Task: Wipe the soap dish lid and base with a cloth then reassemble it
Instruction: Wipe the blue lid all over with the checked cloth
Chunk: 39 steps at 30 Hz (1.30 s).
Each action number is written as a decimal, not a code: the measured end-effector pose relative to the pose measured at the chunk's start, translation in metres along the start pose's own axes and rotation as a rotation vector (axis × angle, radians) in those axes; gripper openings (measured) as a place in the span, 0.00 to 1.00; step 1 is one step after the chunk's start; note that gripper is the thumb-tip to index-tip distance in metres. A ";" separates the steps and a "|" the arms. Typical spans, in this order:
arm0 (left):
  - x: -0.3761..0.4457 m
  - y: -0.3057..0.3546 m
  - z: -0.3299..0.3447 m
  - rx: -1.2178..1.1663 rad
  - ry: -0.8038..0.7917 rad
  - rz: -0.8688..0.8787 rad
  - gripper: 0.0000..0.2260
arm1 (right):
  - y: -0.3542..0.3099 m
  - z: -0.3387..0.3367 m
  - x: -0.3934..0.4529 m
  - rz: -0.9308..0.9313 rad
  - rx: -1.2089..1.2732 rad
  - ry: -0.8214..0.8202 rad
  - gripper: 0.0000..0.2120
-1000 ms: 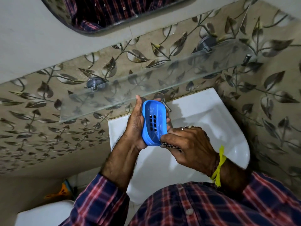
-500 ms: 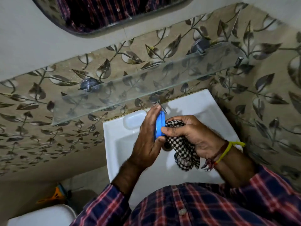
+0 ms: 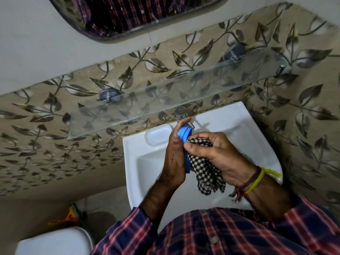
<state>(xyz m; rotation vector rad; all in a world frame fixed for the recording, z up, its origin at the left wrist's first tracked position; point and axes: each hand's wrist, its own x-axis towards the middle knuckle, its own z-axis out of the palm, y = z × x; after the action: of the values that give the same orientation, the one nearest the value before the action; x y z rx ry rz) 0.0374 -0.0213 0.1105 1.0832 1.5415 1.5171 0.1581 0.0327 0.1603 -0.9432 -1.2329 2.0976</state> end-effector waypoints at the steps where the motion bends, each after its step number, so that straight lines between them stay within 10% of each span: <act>1: 0.000 0.002 0.000 -0.037 -0.002 -0.001 0.33 | 0.000 0.001 -0.001 -0.021 -0.010 -0.003 0.09; 7: 0.004 0.006 -0.008 -0.456 -0.004 -0.251 0.32 | 0.001 -0.004 -0.007 -0.093 -0.328 -0.118 0.07; 15: -0.001 0.010 -0.027 -0.845 -0.014 -0.577 0.32 | -0.032 -0.038 -0.010 0.017 0.089 -0.107 0.19; 23: 0.001 -0.001 -0.031 -0.913 -0.004 -0.616 0.27 | -0.020 -0.041 -0.006 0.440 0.595 -0.101 0.19; 39: -0.003 -0.017 -0.036 -0.778 -0.073 -0.587 0.31 | 0.001 -0.037 -0.002 0.465 0.662 -0.160 0.25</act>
<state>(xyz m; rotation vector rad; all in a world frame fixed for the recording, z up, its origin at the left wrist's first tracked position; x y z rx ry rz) 0.0038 -0.0380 0.0952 0.2043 0.9358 1.4200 0.1883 0.0501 0.1479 -0.8012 -0.3168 2.7235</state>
